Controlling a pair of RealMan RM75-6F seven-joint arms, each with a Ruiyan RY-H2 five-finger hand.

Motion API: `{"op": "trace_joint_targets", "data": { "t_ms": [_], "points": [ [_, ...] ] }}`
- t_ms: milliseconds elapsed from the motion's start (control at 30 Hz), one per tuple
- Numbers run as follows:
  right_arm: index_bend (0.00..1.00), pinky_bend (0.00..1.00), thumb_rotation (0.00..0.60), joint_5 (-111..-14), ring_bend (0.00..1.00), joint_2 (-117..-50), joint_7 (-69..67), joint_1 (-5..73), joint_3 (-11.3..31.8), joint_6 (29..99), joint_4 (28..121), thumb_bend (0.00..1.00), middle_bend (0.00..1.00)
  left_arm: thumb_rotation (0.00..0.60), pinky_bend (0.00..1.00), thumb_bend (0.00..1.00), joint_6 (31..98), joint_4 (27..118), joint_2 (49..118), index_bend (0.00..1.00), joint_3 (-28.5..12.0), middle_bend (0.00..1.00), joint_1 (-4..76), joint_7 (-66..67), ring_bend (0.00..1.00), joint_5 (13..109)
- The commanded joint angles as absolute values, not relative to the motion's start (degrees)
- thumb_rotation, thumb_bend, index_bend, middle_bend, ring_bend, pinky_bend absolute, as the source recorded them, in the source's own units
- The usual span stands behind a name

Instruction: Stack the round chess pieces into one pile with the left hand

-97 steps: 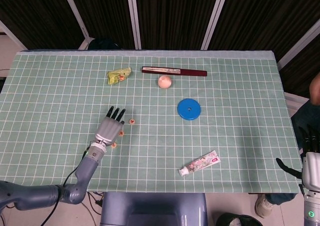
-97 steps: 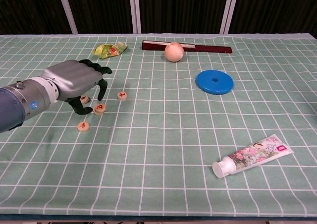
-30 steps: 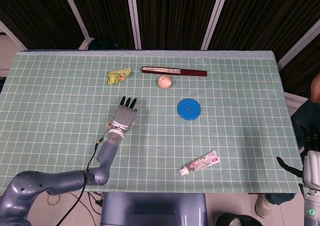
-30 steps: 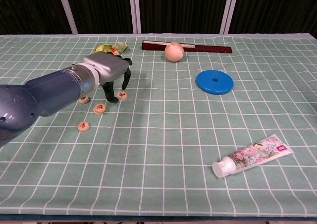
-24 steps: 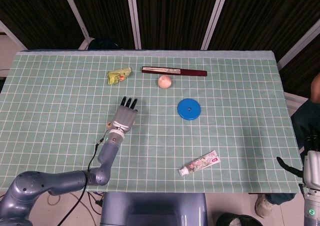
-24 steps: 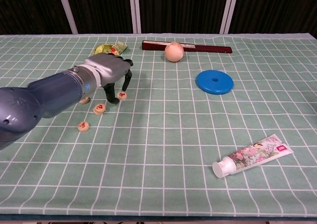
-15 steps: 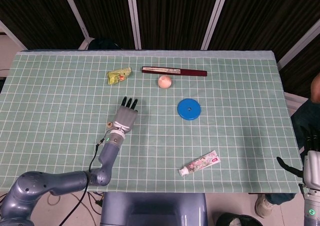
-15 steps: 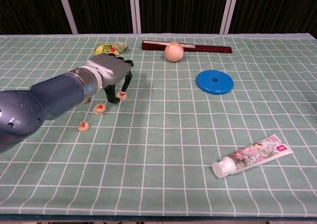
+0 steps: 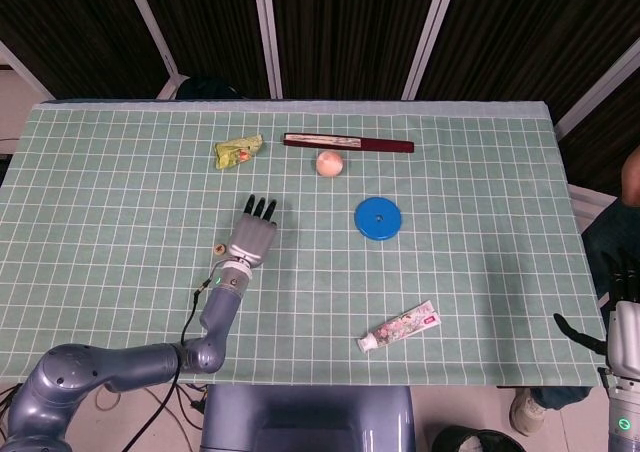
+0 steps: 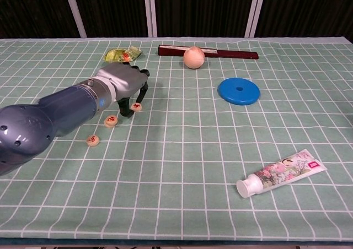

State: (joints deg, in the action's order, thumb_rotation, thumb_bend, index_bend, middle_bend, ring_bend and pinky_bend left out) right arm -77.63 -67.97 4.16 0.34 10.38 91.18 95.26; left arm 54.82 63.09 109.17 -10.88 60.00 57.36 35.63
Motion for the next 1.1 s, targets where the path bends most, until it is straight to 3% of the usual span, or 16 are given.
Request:
{"op": "trace_joint_targets", "data": {
  "t_ms": [33, 333, 700, 1100],
  "points": [
    [0.09, 0.0, 0.6, -77.66, 0.0, -67.97, 4.14, 0.35, 10.37, 91.18, 95.25, 0.23, 0.01, 0.6, 0.0, 0.29, 54.88, 63.18, 109.13, 0.49, -10.93, 0.01, 59.97, 57.52, 0.0, 35.57],
    [0.09, 0.0, 0.6, -77.84, 0.0, -67.98, 4.03, 0.36, 10.33, 91.25, 95.22, 0.23, 0.01, 0.6, 0.0, 0.31, 56.58, 67.88, 106.22, 0.5, -11.52, 0.01, 59.33, 56.81, 0.0, 36.97],
    [0.09, 0.0, 0.6, -78.03, 0.0, -68.09, 4.36, 0.34, 10.21, 91.41, 95.21, 0.23, 0.01, 0.6, 0.0, 0.31, 59.33, 84.34, 93.59, 0.5, -9.07, 0.02, 54.45, 52.33, 0.0, 40.73],
    [0.09, 0.0, 0.6, -78.04, 0.0, -68.2, 4.7, 0.37, 10.23, 91.5, 95.25, 0.23, 0.01, 0.6, 0.0, 0.31, 58.61, 85.98, 91.38, 0.5, -5.53, 0.02, 53.02, 50.73, 0.0, 43.28]
  ]
}}
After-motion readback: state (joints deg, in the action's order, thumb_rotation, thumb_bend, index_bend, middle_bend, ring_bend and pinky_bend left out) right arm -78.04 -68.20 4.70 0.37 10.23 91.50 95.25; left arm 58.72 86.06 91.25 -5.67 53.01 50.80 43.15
